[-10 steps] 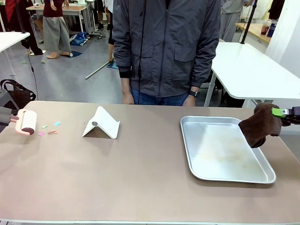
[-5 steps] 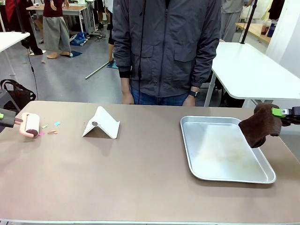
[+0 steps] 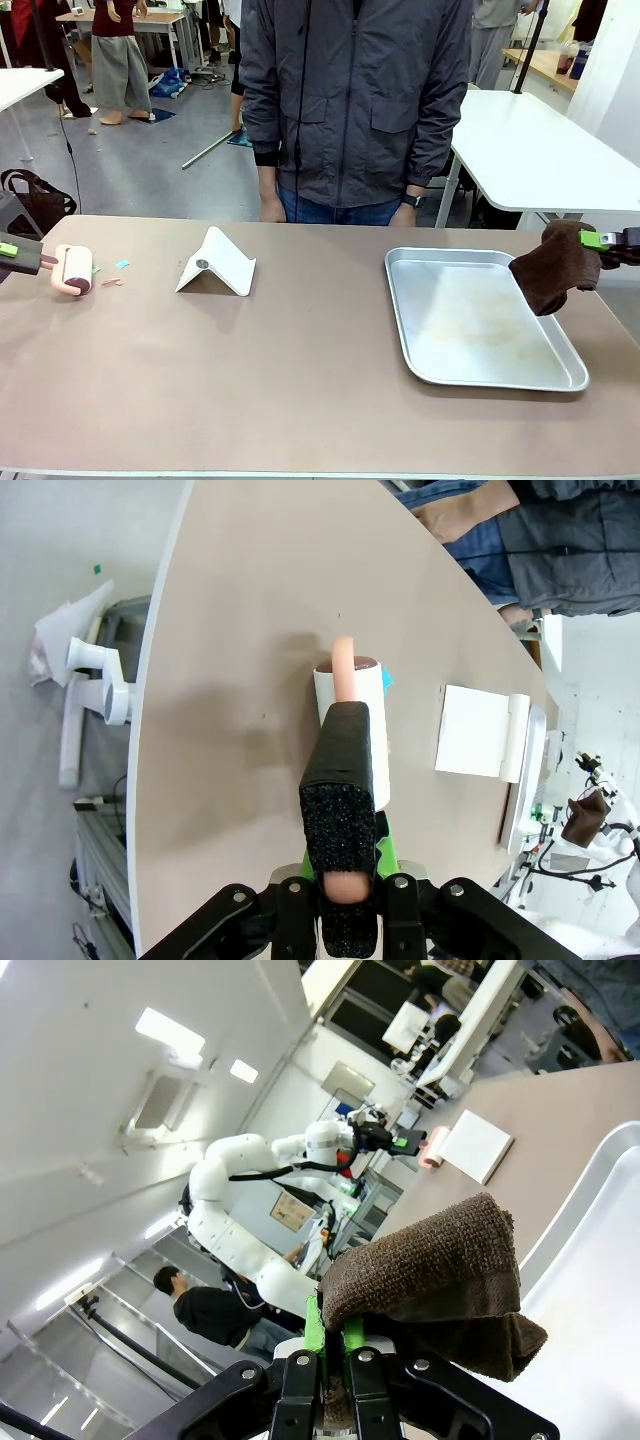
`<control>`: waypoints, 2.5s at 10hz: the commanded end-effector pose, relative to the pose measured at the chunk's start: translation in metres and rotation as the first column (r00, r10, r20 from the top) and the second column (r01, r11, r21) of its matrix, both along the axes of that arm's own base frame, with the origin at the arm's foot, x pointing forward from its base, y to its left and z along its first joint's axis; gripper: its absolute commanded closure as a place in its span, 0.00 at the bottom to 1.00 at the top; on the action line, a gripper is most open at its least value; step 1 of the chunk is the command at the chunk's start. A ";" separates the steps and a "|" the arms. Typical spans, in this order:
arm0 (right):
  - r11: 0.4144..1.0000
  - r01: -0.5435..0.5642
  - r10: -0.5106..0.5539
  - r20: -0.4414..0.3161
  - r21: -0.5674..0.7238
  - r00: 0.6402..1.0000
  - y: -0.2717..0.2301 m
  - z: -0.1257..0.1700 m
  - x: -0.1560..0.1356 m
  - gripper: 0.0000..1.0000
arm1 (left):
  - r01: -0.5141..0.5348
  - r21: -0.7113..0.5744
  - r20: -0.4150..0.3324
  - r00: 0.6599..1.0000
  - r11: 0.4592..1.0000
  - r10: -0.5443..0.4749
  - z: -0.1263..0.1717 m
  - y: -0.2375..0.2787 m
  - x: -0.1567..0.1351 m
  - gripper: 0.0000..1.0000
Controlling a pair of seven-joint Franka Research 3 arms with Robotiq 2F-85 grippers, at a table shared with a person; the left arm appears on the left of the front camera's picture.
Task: Clean the surface of the table.
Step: Clean the area not pointed to by the person.
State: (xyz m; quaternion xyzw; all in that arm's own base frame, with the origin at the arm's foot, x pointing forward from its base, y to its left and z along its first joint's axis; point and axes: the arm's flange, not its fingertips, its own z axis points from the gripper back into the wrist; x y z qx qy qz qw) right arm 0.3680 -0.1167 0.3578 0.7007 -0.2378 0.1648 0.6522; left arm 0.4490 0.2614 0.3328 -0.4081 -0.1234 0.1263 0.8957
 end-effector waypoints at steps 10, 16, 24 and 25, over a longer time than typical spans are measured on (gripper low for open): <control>1.000 0.015 -0.015 0.016 0.016 1.000 0.000 0.004 0.002 0.92 | 0.134 0.029 -0.160 0.979 0.991 -0.127 -0.024 -0.071 0.052 0.97; 1.000 0.015 -0.015 0.016 0.016 1.000 0.000 0.004 0.002 0.92 | 0.198 -0.002 0.060 0.978 0.980 -0.198 0.030 -0.112 0.068 0.97; 1.000 0.015 -0.015 0.016 0.016 1.000 0.000 0.004 0.002 0.92 | 0.394 -0.209 0.387 0.874 0.895 -0.294 0.148 -0.040 -0.078 0.97; 1.000 0.015 -0.015 0.016 0.016 1.000 0.000 0.004 0.002 0.92 | 0.382 -0.206 0.407 0.871 0.901 -0.276 0.145 -0.027 -0.098 0.97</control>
